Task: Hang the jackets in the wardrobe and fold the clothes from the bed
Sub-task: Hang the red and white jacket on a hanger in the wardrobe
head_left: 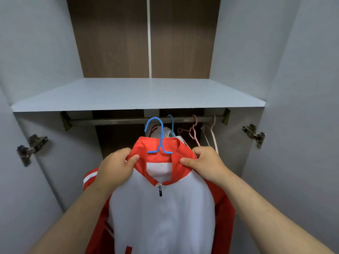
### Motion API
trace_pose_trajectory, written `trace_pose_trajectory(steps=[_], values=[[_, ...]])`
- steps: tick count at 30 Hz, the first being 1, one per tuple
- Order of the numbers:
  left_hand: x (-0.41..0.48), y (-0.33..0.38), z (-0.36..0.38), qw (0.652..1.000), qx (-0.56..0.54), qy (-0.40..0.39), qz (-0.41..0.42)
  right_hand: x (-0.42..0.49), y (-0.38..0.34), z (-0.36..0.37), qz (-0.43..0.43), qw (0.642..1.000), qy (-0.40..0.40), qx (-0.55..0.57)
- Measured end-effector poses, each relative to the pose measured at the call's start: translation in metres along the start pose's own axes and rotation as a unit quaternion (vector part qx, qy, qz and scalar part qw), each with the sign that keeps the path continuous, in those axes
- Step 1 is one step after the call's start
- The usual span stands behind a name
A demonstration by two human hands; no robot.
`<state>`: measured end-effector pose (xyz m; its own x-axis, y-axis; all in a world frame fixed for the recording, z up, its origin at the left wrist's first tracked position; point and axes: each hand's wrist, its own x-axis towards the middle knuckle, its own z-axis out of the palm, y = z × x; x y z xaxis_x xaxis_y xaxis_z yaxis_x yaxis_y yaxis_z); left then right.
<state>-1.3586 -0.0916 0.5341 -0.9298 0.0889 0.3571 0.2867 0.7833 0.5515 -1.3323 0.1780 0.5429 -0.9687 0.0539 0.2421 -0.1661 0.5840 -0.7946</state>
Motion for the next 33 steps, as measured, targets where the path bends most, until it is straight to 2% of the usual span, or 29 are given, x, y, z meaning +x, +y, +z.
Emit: trace_pose_trajectory(steps=[5, 10, 12, 17, 20, 22, 26, 30, 33], values=[[0.041, -0.013, 0.031, 1.000, -0.009, -0.010, 0.005, 0.040, 0.025, 0.004, 0.008, 1.000, -0.027, -0.010], [0.076, -0.033, 0.043, 0.999, -0.012, -0.027, 0.021, 0.060, 0.050, -0.003, 0.019, 0.991, -0.132, 0.004], [0.092, -0.042, 0.044, 0.999, 0.000, -0.038, 0.029, 0.065, 0.059, -0.002, 0.029, 0.988, -0.149, 0.001], [0.132, -0.045, 0.057, 0.996, 0.040, -0.068, 0.045, 0.075, 0.069, 0.016, 0.045, 0.996, -0.077, -0.022], [0.158, -0.048, 0.060, 0.993, 0.020, -0.087, 0.073, 0.081, 0.077, 0.031, 0.068, 0.997, -0.036, 0.011], [0.175, -0.048, 0.056, 0.994, 0.007, -0.071, 0.086, 0.084, 0.081, 0.043, 0.081, 0.997, -0.017, 0.003], [0.217, -0.050, 0.047, 0.988, 0.106, -0.002, 0.109, 0.092, 0.074, 0.062, 0.089, 0.995, 0.012, -0.034], [0.249, -0.063, 0.052, 0.980, 0.173, -0.062, 0.077, 0.100, 0.061, 0.076, 0.115, 0.991, 0.042, -0.063], [0.257, -0.065, 0.056, 0.964, 0.229, -0.087, 0.100, 0.107, 0.058, 0.082, 0.152, 0.983, 0.085, -0.065]])
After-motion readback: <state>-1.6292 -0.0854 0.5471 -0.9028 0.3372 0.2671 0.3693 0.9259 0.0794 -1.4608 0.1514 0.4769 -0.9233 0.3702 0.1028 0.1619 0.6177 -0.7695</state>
